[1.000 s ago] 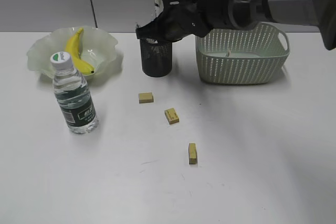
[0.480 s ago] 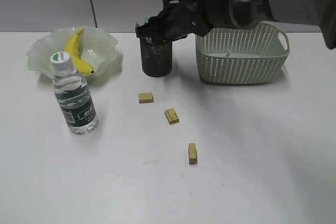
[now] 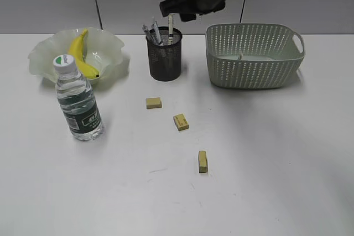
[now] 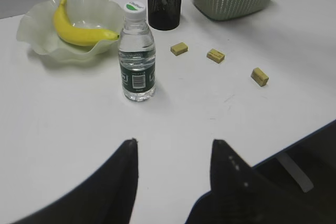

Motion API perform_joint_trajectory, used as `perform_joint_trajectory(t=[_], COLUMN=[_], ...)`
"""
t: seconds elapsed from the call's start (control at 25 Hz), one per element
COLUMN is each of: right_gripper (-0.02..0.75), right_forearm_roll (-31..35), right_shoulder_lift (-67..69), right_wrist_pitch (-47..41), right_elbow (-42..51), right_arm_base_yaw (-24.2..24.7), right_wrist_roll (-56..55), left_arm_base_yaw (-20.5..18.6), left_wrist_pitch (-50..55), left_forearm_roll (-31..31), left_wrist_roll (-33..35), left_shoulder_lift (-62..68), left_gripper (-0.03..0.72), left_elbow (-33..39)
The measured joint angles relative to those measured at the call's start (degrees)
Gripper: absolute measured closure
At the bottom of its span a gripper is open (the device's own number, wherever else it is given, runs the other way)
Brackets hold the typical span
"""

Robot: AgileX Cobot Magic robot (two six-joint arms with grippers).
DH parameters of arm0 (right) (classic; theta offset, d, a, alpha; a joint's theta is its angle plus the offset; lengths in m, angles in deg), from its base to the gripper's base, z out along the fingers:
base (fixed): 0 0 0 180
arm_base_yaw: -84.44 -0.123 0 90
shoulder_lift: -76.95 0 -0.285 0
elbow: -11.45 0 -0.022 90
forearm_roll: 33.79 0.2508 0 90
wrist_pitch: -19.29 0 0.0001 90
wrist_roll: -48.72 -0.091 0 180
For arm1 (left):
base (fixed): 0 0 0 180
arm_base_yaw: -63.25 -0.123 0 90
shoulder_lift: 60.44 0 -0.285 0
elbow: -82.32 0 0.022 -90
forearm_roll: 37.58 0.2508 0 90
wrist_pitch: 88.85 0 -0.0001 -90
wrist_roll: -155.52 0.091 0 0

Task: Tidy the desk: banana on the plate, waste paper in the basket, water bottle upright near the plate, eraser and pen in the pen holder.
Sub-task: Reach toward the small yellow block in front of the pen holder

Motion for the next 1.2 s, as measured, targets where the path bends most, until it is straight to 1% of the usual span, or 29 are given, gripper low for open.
perform_joint_trajectory(t=[0.08,0.16,0.36,0.44,0.64,0.84,1.04,1.2], right_gripper=[0.393,0.396,0.396,0.396,0.398,0.401,0.423,0.428], right_forearm_roll=[5.17,8.50,10.23,10.44,11.73,12.34,12.86,13.55], right_shoulder_lift=[-2.90,-5.78,-14.36,-18.04,-31.53,-47.80,-65.78,-81.01], right_wrist_pitch=[-5.99,-11.62,-27.10,-31.41,-33.34,-33.40,-33.60,-33.84], right_elbow=[0.00,0.00,1.30,3.55,13.56,28.49,44.88,55.63], right_arm_base_yaw=[-0.10,-0.17,-0.21,-0.21,-0.21,-0.21,-0.21,-0.21], right_wrist_roll=[8.39,13.44,16.21,16.38,16.65,16.65,16.58,16.58], left_arm_base_yaw=[0.00,0.00,0.00,0.00,0.00,0.00,0.00,0.00], left_wrist_pitch=[0.00,0.00,0.00,0.00,0.00,0.00,0.00,0.00], left_forearm_roll=[0.00,0.00,0.00,0.00,0.00,0.00,0.00,0.00], left_wrist_roll=[0.00,0.00,0.00,0.00,0.00,0.00,0.00,0.00], left_shoulder_lift=[0.00,0.00,0.00,0.00,0.00,0.00,0.00,0.00], left_gripper=[0.351,0.351,0.351,0.351,0.352,0.353,0.358,0.365], left_elbow=[0.00,0.00,0.00,0.00,0.00,0.00,0.00,0.00])
